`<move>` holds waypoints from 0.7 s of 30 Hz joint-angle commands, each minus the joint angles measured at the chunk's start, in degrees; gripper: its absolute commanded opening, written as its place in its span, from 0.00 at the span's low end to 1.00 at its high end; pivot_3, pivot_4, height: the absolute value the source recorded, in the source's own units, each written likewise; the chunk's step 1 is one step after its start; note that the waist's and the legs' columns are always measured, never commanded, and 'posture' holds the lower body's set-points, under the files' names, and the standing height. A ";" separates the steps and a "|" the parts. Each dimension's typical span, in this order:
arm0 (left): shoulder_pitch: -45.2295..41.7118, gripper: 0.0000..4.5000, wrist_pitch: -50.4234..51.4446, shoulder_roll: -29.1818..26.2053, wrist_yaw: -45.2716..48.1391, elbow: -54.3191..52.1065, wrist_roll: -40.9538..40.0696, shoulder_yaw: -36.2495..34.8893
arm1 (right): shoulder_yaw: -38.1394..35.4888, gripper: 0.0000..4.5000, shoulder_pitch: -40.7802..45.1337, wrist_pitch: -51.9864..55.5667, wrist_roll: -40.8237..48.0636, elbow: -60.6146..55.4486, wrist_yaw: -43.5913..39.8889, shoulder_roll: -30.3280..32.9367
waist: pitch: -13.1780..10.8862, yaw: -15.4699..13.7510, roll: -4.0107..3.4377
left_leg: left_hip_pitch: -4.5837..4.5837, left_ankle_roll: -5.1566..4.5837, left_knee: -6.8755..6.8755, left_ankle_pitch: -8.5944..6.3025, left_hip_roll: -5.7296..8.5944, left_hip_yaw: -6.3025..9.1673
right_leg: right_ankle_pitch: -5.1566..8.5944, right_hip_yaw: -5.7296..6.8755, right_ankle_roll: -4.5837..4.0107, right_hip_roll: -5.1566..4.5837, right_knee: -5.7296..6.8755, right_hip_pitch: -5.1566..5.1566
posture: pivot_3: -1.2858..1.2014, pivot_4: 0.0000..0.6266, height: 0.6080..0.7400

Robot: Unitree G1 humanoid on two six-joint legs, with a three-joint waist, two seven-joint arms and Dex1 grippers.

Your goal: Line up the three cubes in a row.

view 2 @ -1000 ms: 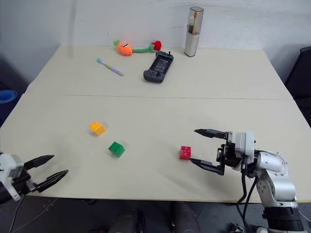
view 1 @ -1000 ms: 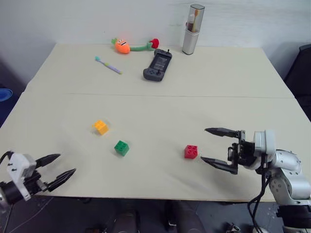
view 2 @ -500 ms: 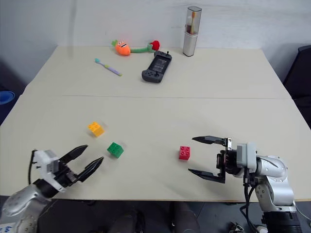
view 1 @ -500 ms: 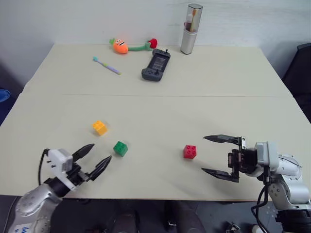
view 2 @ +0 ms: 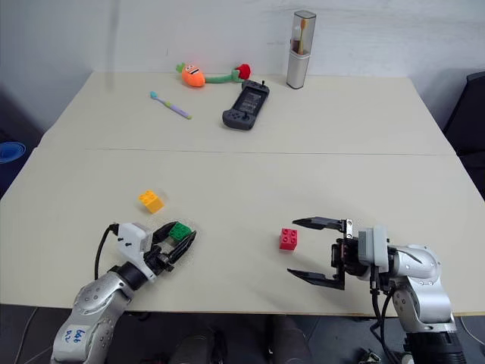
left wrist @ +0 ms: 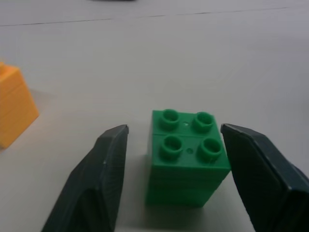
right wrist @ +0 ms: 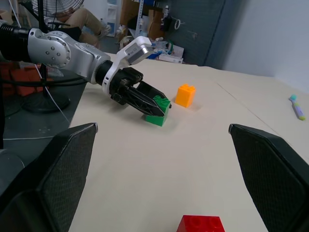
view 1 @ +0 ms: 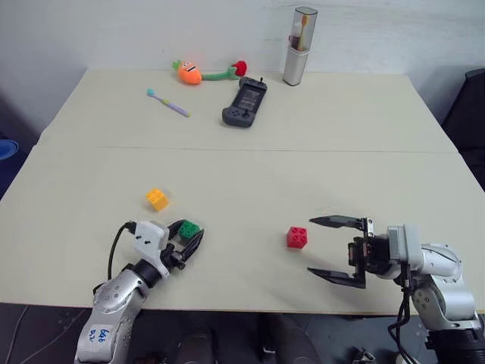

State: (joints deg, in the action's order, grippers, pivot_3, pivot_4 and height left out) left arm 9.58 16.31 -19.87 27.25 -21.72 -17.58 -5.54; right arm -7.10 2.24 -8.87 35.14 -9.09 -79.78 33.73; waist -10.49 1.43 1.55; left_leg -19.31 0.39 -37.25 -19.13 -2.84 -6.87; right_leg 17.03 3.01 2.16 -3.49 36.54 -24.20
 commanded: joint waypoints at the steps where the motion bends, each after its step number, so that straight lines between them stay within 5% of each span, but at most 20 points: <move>1: -1.42 0.38 -2.56 -7.54 8.79 0.94 -0.22 -0.81 | -2.33 1.00 -1.86 -0.77 0.35 -3.09 1.22 1.25 | 0.00 0.00 0.00 | 0.01 0.01 0.00 0.00 0.00 0.00 | 0.01 0.01 -0.02 0.00 0.02 0.00 | 0.52 0.24 1.00; 5: -9.07 0.34 -0.17 -13.34 18.58 5.22 -6.71 -1.53 | -4.15 1.00 -4.03 -0.98 0.51 -4.12 2.05 2.40 | 0.00 -0.06 -0.07 | 0.01 0.02 -0.03 0.03 0.02 0.01 | 0.03 0.02 -0.06 -0.03 0.07 0.00 | 0.52 0.24 1.00; 9: -21.07 0.34 1.64 -15.52 31.99 9.48 -9.82 5.96 | -6.38 1.00 -6.21 -1.68 0.09 -4.83 3.15 3.23 | 0.00 -1.29 -0.07 | -0.04 0.03 -0.09 0.02 0.04 0.02 | 0.03 0.06 -0.05 -0.03 0.03 0.02 | 0.52 0.24 1.00; 17: -39.04 0.34 -9.70 -8.56 40.86 29.11 3.06 21.70 | -9.87 1.00 -13.00 -2.14 0.10 -10.10 5.69 3.80 | 0.00 -1.46 -0.06 | -0.03 0.29 -0.15 0.18 0.07 -0.09 | 0.01 0.01 0.00 0.06 0.00 0.05 | 0.52 0.24 1.00; 21: -40.63 0.34 -9.02 -4.14 38.51 33.69 7.06 24.98 | -12.20 1.00 -16.45 -1.53 0.40 -12.13 6.59 4.99 | -0.01 -1.24 -0.04 | -0.10 0.25 -0.28 0.16 0.09 -0.07 | -0.03 0.00 0.08 0.06 0.00 0.05 | 0.52 0.24 1.00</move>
State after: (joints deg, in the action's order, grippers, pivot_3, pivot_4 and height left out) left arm -31.10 7.95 -24.31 66.63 11.09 -11.94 19.18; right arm -17.43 -13.62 -10.05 34.43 -18.68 -73.94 38.14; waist -10.51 0.19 1.51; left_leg -19.41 0.63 -37.54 -18.97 -2.77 -6.97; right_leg 16.99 2.96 2.26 -3.42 36.53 -24.14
